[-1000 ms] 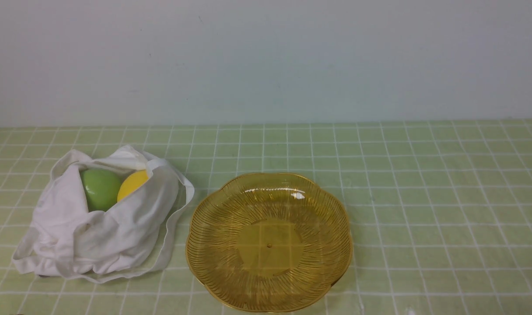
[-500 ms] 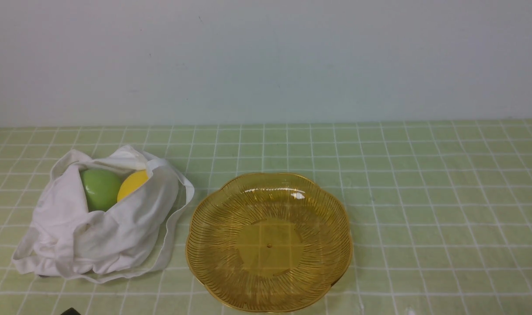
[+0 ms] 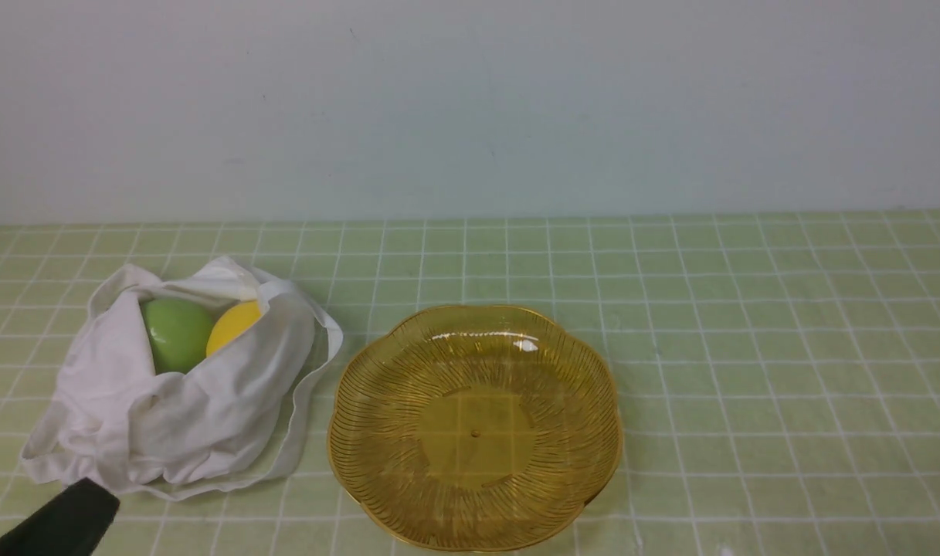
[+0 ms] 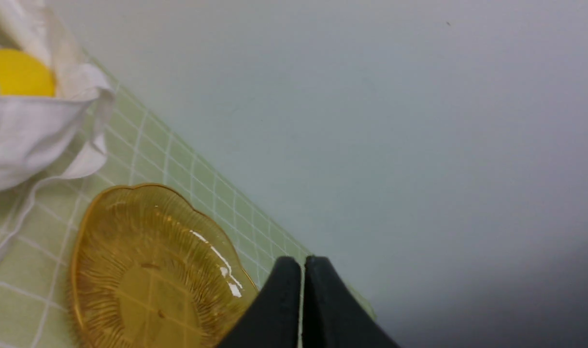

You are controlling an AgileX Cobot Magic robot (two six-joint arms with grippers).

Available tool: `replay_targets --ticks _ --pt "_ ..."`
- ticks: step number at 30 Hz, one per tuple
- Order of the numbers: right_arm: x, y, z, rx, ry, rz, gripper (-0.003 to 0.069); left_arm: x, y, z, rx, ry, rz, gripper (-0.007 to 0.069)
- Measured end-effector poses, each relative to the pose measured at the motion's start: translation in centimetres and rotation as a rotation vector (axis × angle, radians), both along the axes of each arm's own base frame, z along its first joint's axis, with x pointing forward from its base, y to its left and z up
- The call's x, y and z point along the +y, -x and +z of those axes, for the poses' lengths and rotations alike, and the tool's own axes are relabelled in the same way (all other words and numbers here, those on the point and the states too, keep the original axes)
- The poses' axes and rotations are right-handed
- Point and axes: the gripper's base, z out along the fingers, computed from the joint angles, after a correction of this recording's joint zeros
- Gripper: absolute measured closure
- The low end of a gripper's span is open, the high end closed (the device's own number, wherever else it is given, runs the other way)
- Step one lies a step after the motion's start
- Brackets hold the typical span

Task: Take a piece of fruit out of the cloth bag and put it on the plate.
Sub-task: Use the left arm to grab a lemon from the bag

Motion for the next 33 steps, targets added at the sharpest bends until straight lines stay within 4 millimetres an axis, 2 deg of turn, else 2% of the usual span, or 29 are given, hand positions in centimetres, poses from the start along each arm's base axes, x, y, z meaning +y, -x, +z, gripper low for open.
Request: replay_targets --ticks 2,4,9,14,15,20,21,22,23,24,27,29,30,32,33 --pt "0.0 0.0 0.0 0.000 0.000 0.000 0.0673 -0.2 -0.3 0.9 0.017 -0.047 -0.027 0.0632" --pt "0.0 0.0 0.0 0.000 0.000 0.000 0.0673 -0.9 -1.2 2.1 0.115 -0.158 -0.124 0.0632" --pt "0.0 0.0 0.0 0.000 0.000 0.000 0.0673 -1.4 -4.7 3.3 0.424 -0.419 -0.314 0.0632" --pt "0.0 0.0 0.0 0.000 0.000 0.000 0.0673 -0.4 -10.1 5.4 0.637 -0.678 -0.400 0.0631" --pt "0.0 0.0 0.0 0.000 0.000 0.000 0.0673 -0.3 -10.8 6.1 0.637 -0.700 -0.397 0.0631" --pt "0.0 0.0 0.0 0.000 0.000 0.000 0.0673 0.3 -17.3 8.3 0.665 -0.819 -0.372 0.0627" --pt "0.0 0.0 0.0 0.000 0.000 0.000 0.0673 0.3 -17.5 8.1 0.674 -0.818 -0.376 0.0627" --pt "0.0 0.0 0.0 0.000 0.000 0.000 0.0673 0.5 -19.6 8.5 0.677 -0.852 -0.366 0.0613" --pt "0.0 0.0 0.0 0.000 0.000 0.000 0.0673 0.5 -19.8 8.3 0.685 -0.851 -0.369 0.0610" --pt "0.0 0.0 0.0 0.000 0.000 0.000 0.0673 0.7 -22.0 8.0 0.705 -0.877 -0.369 0.0586" --pt "0.0 0.0 0.0 0.000 0.000 0.000 0.0673 0.9 -24.6 6.8 0.743 -0.903 -0.366 0.0529" --pt "0.0 0.0 0.0 0.000 0.000 0.000 0.0673 1.1 -26.8 5.5 0.757 -0.935 -0.355 0.0456" --pt "0.0 0.0 0.0 0.000 0.000 0.000 0.0673 1.1 -27.0 5.2 0.763 -0.937 -0.358 0.0449" --pt "0.0 0.0 0.0 0.000 0.000 0.000 0.0673 1.3 -28.6 3.8 0.781 -0.961 -0.355 0.0377" --pt "0.0 0.0 0.0 0.000 0.000 0.000 0.0673 1.5 -29.6 2.6 0.797 -0.984 -0.356 0.0316"
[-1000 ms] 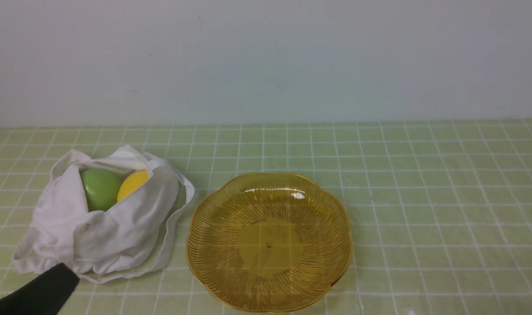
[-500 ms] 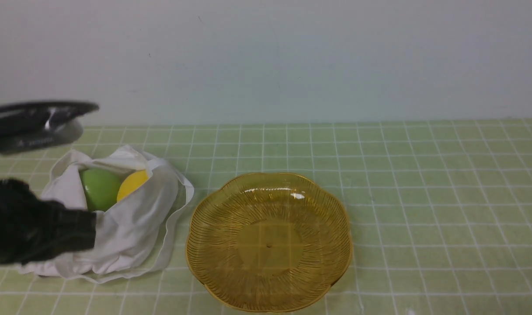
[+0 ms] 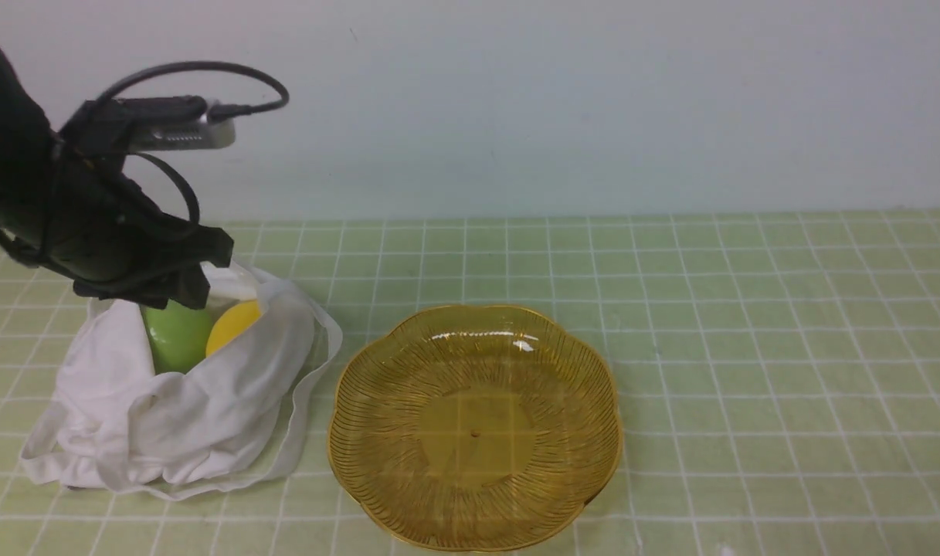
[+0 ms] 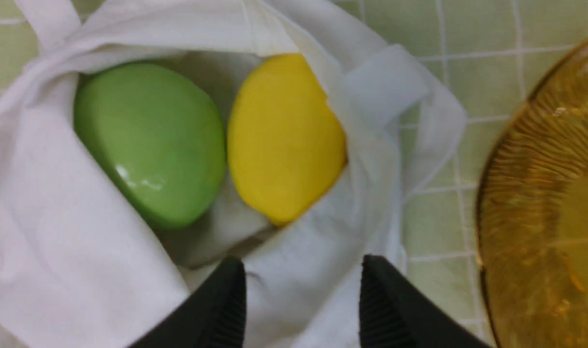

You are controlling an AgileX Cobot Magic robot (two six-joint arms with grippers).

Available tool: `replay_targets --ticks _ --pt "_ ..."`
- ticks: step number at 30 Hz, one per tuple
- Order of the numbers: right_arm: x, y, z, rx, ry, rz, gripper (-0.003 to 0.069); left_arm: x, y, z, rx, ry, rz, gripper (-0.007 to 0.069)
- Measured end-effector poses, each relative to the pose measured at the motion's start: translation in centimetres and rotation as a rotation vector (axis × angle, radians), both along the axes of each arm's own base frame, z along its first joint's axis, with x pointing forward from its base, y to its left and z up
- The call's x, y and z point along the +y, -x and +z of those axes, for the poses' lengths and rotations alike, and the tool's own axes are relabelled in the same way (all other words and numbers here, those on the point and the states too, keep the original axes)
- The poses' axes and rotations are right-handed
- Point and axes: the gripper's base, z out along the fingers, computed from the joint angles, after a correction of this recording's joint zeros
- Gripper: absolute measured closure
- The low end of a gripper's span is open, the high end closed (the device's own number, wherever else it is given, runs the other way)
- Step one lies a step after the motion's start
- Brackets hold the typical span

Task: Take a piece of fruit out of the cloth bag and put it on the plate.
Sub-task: Use the left arm to grab a lemon from the bag

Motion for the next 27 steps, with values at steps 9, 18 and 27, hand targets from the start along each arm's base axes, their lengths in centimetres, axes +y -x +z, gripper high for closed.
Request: replay_targets --ticks 9,18,27 --pt "0.0 0.0 0.0 0.000 0.000 0.000 0.0673 0.5 -3.8 -5.5 0.021 -0.084 -0.021 0.0109" --pt "0.0 0.0 0.0 0.000 0.000 0.000 0.0673 -2.4 -4.4 -8.2 0.076 -0.041 -0.075 0.0100" --pt "0.0 0.0 0.0 0.000 0.000 0.000 0.0673 -4.1 -5.2 -9.8 0.052 -0.107 -0.176 0.0093"
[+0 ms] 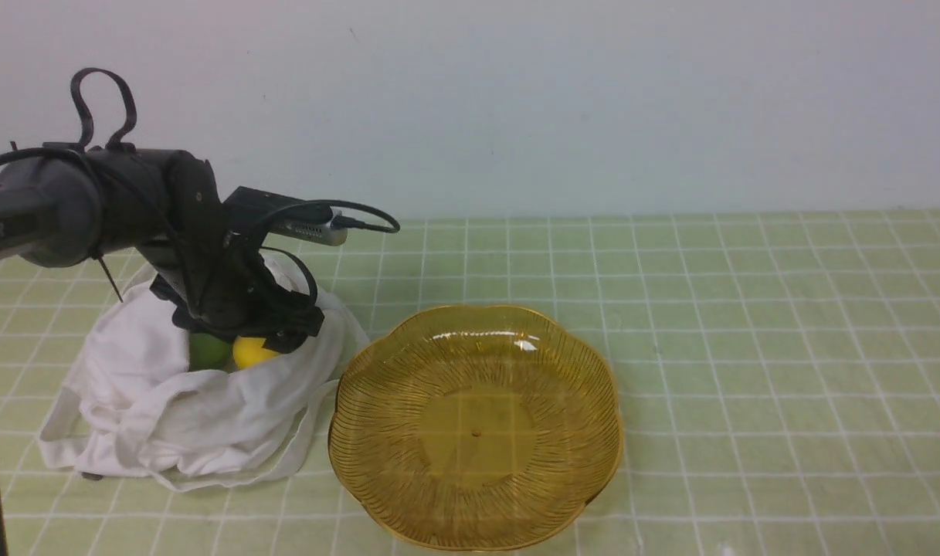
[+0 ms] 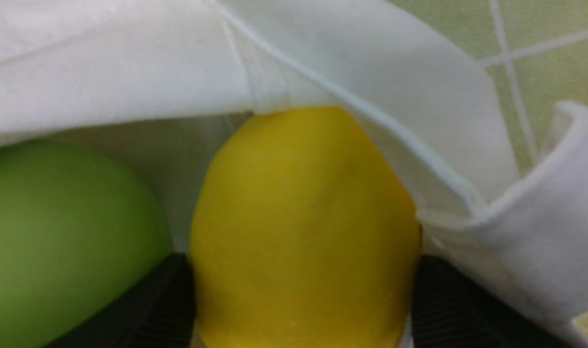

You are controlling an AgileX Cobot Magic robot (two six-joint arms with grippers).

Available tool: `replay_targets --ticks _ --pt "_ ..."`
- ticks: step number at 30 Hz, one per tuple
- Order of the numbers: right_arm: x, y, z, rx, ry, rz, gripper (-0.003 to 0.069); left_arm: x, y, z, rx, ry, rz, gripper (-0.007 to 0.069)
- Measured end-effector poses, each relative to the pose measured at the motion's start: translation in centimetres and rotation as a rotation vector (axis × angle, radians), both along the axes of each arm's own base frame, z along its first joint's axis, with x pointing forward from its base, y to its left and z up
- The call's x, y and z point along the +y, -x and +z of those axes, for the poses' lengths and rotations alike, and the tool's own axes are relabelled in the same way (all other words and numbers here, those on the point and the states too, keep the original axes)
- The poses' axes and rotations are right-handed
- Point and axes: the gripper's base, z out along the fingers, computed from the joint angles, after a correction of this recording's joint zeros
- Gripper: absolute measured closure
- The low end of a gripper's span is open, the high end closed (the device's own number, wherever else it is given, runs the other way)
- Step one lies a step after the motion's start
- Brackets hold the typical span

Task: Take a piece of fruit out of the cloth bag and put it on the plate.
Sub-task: Use the left arm to grab a lemon from the bag, then use the left arm to put the lemon into the empty plate on the right

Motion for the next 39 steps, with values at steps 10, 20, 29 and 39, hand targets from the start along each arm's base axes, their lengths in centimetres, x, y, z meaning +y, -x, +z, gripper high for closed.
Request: replay_targets --ticks 10,20,29,39 --pt "0.0 0.0 0.0 0.000 0.000 0.000 0.0673 -0.1 -0.7 -1.1 -0.010 -0.014 -0.015 0.0102" --pt "0.0 0.0 0.0 0.000 0.000 0.000 0.0673 -0.1 -0.7 -0.2 -0.039 -0.010 -0.015 0.0105" --pt "0.0 0.0 0.0 0.000 0.000 0.000 0.0673 0.9 1.2 5.9 -0.157 0.005 0.004 0.0105" --pt "0.0 0.0 0.0 0.000 0.000 0.000 0.0673 3.0 3.1 9.6 -0.148 -0.042 0.051 0.0105"
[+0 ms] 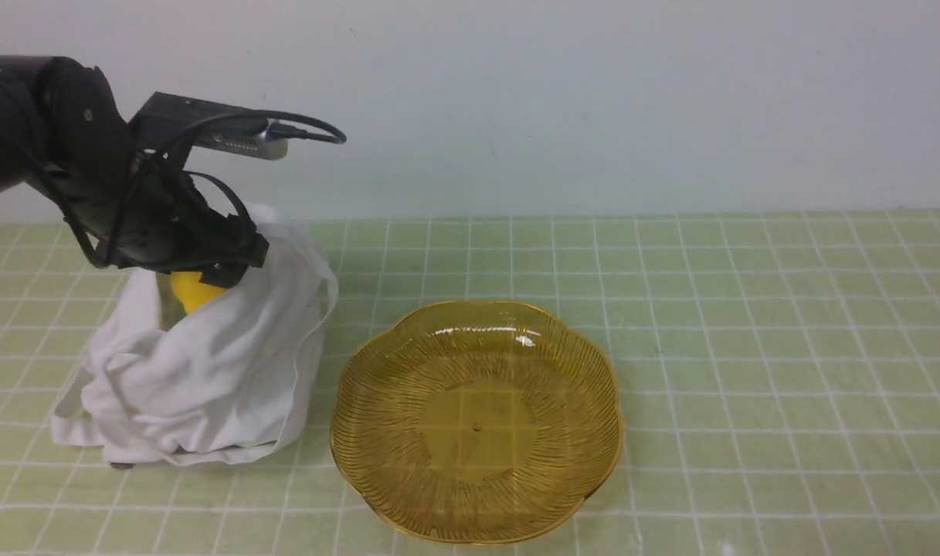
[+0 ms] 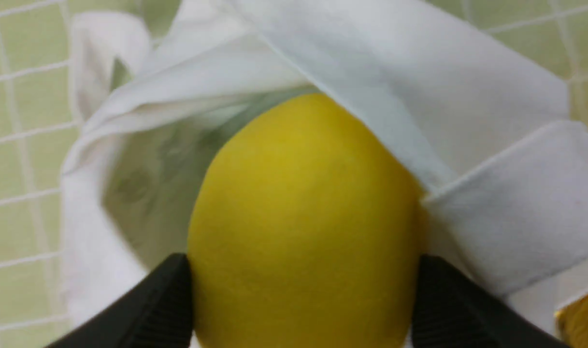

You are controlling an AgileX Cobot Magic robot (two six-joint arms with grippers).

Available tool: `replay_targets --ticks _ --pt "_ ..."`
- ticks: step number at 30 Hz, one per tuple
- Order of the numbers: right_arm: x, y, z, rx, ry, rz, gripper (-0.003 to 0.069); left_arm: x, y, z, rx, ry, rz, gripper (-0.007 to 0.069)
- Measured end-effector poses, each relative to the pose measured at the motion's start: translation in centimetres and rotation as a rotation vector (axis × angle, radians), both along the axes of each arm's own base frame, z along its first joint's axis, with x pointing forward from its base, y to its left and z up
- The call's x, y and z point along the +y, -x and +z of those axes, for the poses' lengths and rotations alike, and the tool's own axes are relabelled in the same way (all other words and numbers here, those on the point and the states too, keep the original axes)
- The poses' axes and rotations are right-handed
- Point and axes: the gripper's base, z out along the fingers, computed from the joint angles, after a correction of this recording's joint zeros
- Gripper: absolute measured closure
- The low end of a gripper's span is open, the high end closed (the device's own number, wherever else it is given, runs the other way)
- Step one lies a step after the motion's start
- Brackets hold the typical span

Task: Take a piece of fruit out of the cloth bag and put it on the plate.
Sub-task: Use the left arm to put the lemon into the empty plate on the right

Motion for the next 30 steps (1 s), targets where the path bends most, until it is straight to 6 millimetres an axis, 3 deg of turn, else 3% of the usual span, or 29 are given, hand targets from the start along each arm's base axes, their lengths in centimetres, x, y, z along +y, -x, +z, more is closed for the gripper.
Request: replay_targets --ticks 9,15,20,24,28,30 --pt "0.0 0.0 0.0 0.000 0.000 0.000 0.0673 2.3 -0.2 0.6 -0.004 -0.265 0.034 0.0108" --pt "0.0 0.0 0.0 0.000 0.000 0.000 0.0673 3.9 -1.6 -0.9 -0.022 -0.455 0.115 0.0108" --pt "0.0 0.0 0.0 0.000 0.000 0.000 0.0673 5.2 -1.2 -1.5 0.063 -0.609 0.192 0.0108" --pt "0.0 0.0 0.0 0.000 0.000 0.000 0.0673 5.7 -0.7 -0.5 0.060 -0.653 0.236 0.0108" --pt "0.0 0.0 0.0 0.000 0.000 0.000 0.0673 5.4 0.9 2.7 0.040 -0.620 0.293 0.0108" --pt "0.0 0.0 0.0 0.000 0.000 0.000 0.0673 5.0 1.5 3.4 0.045 -0.592 0.299 0.0108"
